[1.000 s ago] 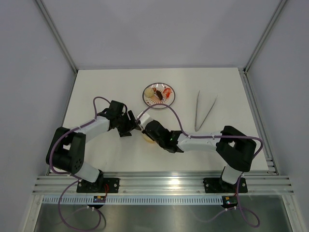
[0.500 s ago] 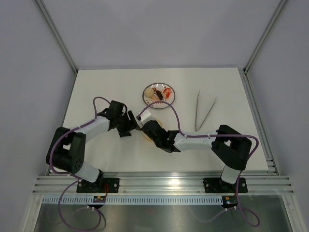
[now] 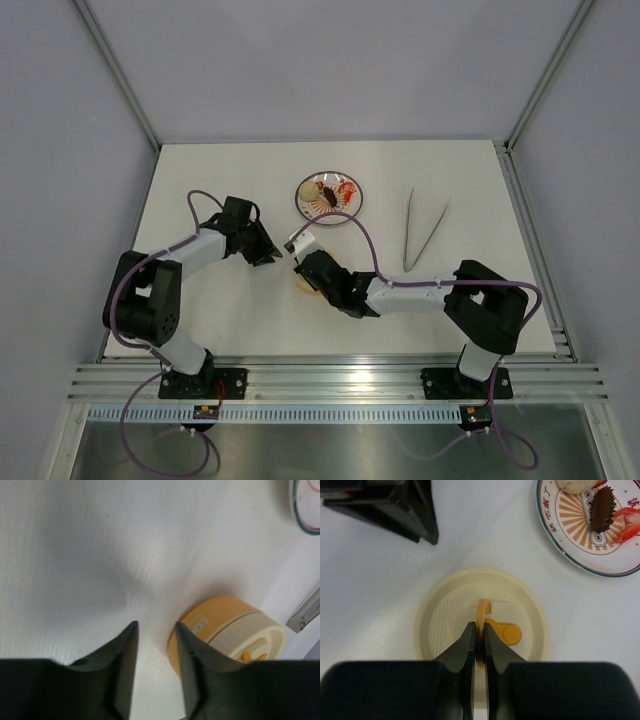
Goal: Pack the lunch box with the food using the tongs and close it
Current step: Screw the box lid onto the packing box.
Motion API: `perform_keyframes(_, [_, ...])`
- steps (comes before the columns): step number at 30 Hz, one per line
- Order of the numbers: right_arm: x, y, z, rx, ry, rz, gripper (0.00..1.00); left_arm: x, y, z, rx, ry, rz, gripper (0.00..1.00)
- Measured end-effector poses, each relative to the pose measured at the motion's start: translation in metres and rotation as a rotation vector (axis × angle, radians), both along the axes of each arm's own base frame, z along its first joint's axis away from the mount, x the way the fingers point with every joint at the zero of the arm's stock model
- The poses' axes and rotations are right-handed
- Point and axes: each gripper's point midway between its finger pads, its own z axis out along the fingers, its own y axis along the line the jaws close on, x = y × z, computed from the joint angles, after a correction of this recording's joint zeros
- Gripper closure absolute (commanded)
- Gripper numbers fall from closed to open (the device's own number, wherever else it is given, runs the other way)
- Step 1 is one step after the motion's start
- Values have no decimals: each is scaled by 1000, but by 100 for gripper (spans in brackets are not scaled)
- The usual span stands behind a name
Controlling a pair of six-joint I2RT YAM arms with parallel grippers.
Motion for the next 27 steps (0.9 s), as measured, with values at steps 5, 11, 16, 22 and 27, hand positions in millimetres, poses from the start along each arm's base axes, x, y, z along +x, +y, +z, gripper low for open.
perform_keyframes(5, [-12, 1, 0, 7, 20, 86, 100, 25, -8, 2, -9, -12, -4, 100])
perform_keyframes(11, [-16, 3, 0, 9, 23, 118, 100, 26, -25, -18, -22, 40, -47, 100])
perform_keyframes(16, [-17, 5, 0, 12, 24, 131, 100, 18, -50, -21, -70, 59, -111, 100])
perform_keyframes(22, [-17, 5, 0, 9, 21, 134, 100, 15, -65, -18, -125, 54, -152, 100])
perform_keyframes(27, [-17, 4, 0, 7, 19, 133, 100, 7, -62, -25, -142, 42, -145, 100])
